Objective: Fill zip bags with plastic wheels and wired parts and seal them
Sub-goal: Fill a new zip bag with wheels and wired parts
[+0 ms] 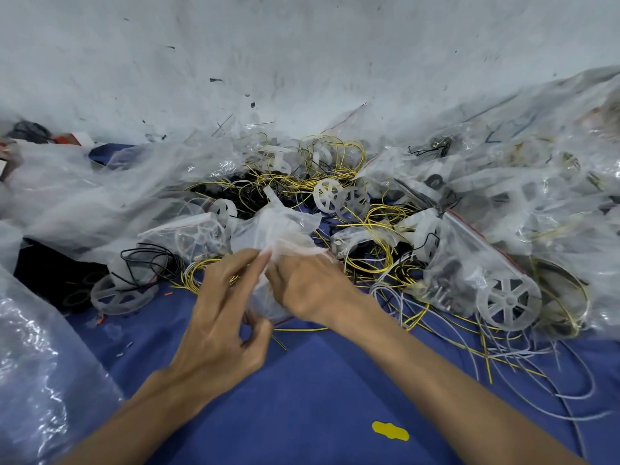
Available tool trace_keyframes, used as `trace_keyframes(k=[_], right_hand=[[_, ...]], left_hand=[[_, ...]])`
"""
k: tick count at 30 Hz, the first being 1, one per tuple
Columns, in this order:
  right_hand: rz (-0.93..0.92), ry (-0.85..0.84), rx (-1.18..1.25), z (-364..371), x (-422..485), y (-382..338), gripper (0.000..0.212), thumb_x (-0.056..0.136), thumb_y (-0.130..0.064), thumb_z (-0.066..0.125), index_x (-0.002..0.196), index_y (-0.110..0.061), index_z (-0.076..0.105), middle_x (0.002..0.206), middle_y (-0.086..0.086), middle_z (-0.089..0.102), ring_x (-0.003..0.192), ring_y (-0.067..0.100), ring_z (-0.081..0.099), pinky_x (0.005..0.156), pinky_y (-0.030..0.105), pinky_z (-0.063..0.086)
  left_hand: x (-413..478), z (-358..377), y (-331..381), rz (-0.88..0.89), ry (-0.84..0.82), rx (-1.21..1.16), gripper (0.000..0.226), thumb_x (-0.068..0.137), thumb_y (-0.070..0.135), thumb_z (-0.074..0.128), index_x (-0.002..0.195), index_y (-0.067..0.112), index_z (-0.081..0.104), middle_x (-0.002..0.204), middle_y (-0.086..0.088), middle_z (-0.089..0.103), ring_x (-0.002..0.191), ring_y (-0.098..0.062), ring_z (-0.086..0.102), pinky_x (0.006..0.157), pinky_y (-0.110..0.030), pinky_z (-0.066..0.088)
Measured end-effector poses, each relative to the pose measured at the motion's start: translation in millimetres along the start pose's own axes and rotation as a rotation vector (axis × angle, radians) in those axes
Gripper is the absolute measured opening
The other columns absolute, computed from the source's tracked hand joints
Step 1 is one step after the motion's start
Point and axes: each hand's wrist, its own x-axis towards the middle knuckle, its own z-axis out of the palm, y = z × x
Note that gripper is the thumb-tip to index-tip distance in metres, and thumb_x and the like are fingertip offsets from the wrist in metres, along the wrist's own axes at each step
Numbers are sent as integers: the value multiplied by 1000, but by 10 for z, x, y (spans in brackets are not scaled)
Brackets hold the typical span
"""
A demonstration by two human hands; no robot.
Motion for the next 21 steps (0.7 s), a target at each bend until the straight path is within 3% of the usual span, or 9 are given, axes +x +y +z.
trace_keyframes(k=[2,4,7,10,12,14,16,18,21], right_hand=[[3,-11,22,4,14,4,32,97,-25,34,80,-9,56,97,16,60,96,34,58,71,34,39],[35,-130,88,2,29,-9,29,95,-21,35,69,-14,45,84,12,55,90,32,58,64,30,32],[55,-121,211,32,42,-38,24,93,-25,37,72,-17,46,80,10,56,89,30,59,63,27,30],[70,-150,234,24,69,-127,23,95,-24,39,86,-14,59,97,15,65,93,31,59,62,27,32],[56,-288,229,-53,83,-167,28,97,-16,38,105,-3,62,114,22,61,107,32,56,75,32,38],[-1,-416,217,-166,85,-186,32,99,-5,31,116,11,53,129,28,50,121,35,45,88,29,29],[-71,-440,207,-220,101,-206,32,99,-2,27,102,13,55,133,29,46,124,36,40,90,27,22],[-142,-378,198,-242,75,-233,30,98,-5,33,95,11,59,127,28,52,118,35,46,90,26,27],[-287,-280,391,-306,-10,-244,25,90,2,37,98,12,58,106,41,56,88,36,51,82,8,31]], left_hand=[[-8,19,32,58,-28,-12,51,77,3,41,127,0,43,121,-10,42,116,-14,40,98,-14,33],[-7,26,45,72,-51,-26,52,75,1,41,127,1,44,121,-10,42,117,-14,40,101,-15,31],[33,-10,42,75,-39,-20,53,73,-1,41,126,0,44,122,-9,42,117,-13,39,100,-16,32],[79,-49,94,89,9,-9,49,74,-1,40,123,0,46,118,-9,44,112,-13,40,95,-15,35],[80,-53,129,120,1,-12,50,74,0,40,124,2,47,116,-8,44,112,-14,41,96,-17,35],[84,-67,152,139,-20,-14,54,74,0,40,127,5,46,115,-7,44,109,-14,44,94,-18,36],[113,-104,180,134,-23,-3,52,73,2,41,124,2,47,114,-7,44,105,-14,45,93,-15,36],[158,-148,238,130,-1,-2,47,73,3,40,119,-1,48,113,-8,45,107,-12,43,90,-12,35],[220,-181,347,150,11,-24,46,76,2,39,121,-2,47,113,-9,46,107,-9,45,91,-9,37]])
